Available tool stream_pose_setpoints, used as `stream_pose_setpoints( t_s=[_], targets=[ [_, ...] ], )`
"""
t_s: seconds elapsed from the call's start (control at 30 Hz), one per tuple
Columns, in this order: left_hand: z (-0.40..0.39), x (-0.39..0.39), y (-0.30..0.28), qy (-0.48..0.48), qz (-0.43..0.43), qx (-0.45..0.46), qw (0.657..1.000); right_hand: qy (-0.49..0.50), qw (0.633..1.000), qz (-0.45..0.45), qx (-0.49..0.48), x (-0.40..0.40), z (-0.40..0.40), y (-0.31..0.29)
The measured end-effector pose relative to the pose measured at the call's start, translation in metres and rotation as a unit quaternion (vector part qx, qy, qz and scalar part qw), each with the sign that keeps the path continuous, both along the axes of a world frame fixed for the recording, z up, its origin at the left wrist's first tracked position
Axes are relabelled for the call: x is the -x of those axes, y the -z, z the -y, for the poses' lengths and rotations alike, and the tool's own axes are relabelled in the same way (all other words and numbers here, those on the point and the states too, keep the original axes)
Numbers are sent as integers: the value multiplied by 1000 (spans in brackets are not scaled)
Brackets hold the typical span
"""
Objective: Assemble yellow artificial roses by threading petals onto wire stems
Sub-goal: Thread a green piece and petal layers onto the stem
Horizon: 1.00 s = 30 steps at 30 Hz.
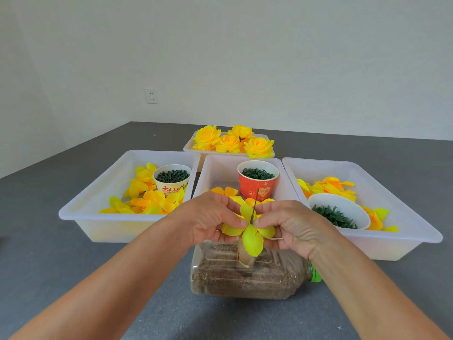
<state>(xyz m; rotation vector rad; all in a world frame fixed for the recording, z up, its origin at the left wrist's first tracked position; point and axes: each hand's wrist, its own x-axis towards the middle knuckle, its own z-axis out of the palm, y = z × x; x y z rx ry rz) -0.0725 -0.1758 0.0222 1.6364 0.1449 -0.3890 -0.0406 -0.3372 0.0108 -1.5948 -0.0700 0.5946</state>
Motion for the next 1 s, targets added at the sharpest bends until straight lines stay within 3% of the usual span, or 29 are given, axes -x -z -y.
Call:
stream_pose_setpoints(
  t_s=[0.23,0.53,0.7,1.0],
  targets=[
    [0,2,1,-10,9,-17,1000,-9,999,-28,-22,1,1,4],
    [3,15,5,-34,201,-74,976,0,997,-44,-64,6,6,7],
    [11,18,9,-32,224,-105,968,4,994,-55,-90,7,13,6],
    [12,13,18,-63,215,-65,972,19,993,-58,-96,8,18,13]
  ],
)
